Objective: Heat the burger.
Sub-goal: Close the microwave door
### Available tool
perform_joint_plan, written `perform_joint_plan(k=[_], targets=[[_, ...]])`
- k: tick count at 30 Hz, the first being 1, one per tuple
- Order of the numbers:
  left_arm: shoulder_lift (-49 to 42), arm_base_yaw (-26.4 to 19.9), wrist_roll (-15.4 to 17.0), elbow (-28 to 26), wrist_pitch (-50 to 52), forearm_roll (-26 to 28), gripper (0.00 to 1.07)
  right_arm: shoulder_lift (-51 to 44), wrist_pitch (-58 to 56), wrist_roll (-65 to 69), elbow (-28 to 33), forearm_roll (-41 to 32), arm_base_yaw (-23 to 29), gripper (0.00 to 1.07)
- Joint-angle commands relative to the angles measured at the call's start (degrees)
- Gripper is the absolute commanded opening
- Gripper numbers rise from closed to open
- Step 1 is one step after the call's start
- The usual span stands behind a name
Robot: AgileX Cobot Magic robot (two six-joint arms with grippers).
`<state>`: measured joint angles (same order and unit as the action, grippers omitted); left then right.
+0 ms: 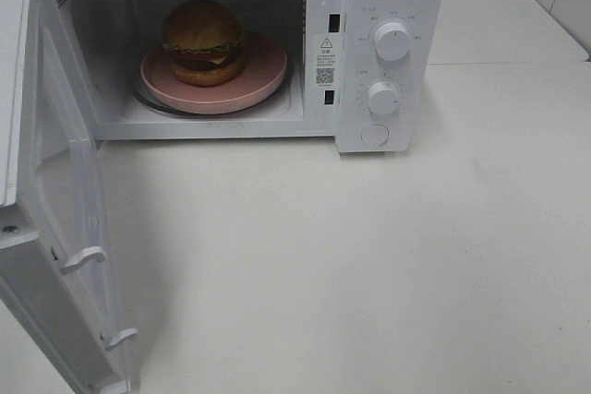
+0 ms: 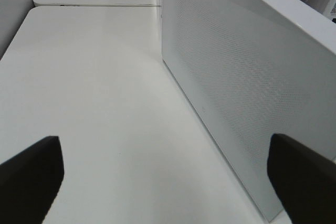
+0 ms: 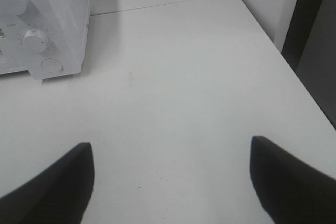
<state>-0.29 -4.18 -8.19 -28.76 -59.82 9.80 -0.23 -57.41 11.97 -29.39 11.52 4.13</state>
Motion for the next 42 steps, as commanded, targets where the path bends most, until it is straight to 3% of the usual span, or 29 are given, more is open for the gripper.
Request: perform_joint_plan(k=[1, 25, 27, 32, 35, 36, 37, 38, 39, 40, 41, 42], targets=[[-1.1, 0.3, 0.3, 0.2, 0.3, 0.3, 0.98, -1.4, 0.0, 0.5, -0.1, -0.1, -0.4, 0.76], [-1.0, 0.3, 0.5, 0.2, 0.3, 0.2, 0.98, -1.4, 0.0, 0.5, -0.1, -0.1, -0.4, 0.76], [-1.0, 0.3, 3.8, -0.1, 1.2, 0.3, 0.97, -1.4, 0.0, 0.5, -0.1, -0.1, -0.4, 0.76], [-0.8, 0.3, 5.3, -1.9, 6.6, -0.7, 0.94, -1.4, 0.0, 0.5, -0.1, -0.1, -0.4, 0.76], [1.3, 0.3, 5.2, -2.1, 12.1, -0.9, 0.84, -1.4, 0.0, 0.5, -0.1, -0.1, -0.4, 0.76], [3.3, 0.3, 5.3, -1.9, 14.9, -0.7, 0.74, -1.4, 0.0, 0.5, -0.1, -0.1, -0.4, 0.76], [3.3, 0.3, 5.3, -1.9, 14.9, -0.7, 0.74, -1.4, 0.0, 0.5, -0.1, -0.1, -0.4, 0.76], [4.5, 0.3, 5.3, -1.9, 15.8, -0.6, 0.67, -1.4, 0.0, 0.5, -0.1, -0.1, -0.4, 0.76], [7.0, 0.3, 5.3, -1.9, 17.7, -0.6, 0.5, -1.4, 0.0, 0.5, -0.1, -0.1, -0.4, 0.76], [7.0, 0.3, 5.3, -1.9, 17.7, -0.6, 0.5, -1.4, 0.0, 0.5, -0.1, -0.1, -0.4, 0.76], [9.2, 0.3, 5.3, -1.9, 18.9, -0.2, 0.33, -1.4, 0.0, 0.5, -0.1, -0.1, -0.4, 0.76], [10.1, 0.3, 5.3, -1.9, 19.4, 0.2, 0.26, -1.4, 0.0, 0.5, -0.1, -0.1, -0.4, 0.76]])
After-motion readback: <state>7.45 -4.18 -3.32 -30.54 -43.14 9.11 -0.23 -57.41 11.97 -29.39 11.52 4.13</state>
